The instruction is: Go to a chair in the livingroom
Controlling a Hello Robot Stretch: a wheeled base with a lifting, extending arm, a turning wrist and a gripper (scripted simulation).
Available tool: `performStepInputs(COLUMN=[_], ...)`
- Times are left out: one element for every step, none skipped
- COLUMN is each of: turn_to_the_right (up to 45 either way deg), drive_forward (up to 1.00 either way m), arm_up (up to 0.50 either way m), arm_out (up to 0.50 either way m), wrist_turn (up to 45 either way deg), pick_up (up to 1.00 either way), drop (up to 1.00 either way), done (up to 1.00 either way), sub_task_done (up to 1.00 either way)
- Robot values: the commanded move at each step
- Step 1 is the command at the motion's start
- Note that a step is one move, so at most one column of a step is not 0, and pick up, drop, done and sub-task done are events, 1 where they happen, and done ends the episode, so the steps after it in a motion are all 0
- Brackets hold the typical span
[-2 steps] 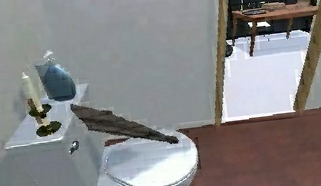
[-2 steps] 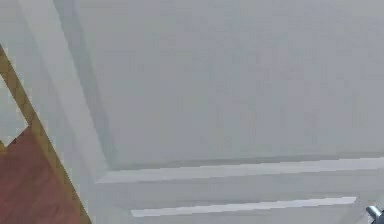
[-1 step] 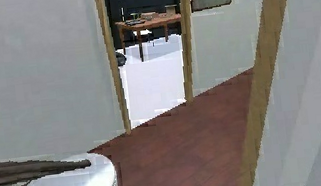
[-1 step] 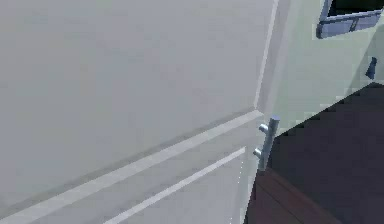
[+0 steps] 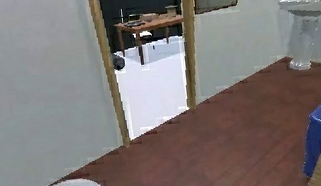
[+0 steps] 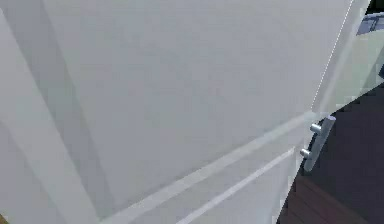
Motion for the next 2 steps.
performStepInputs(turn_to_the_right=[-15.0,0.0], drive_forward=[0.0,0.2], arm_up=[0.0,0.0], arm_out=[0.0,0.0], wrist_turn=[0.0,0.0], pick_up=[0.0,0.0], drop=[0.0,0.0], done=[0.0,0.0], sub_task_done=[0.0,0.0])
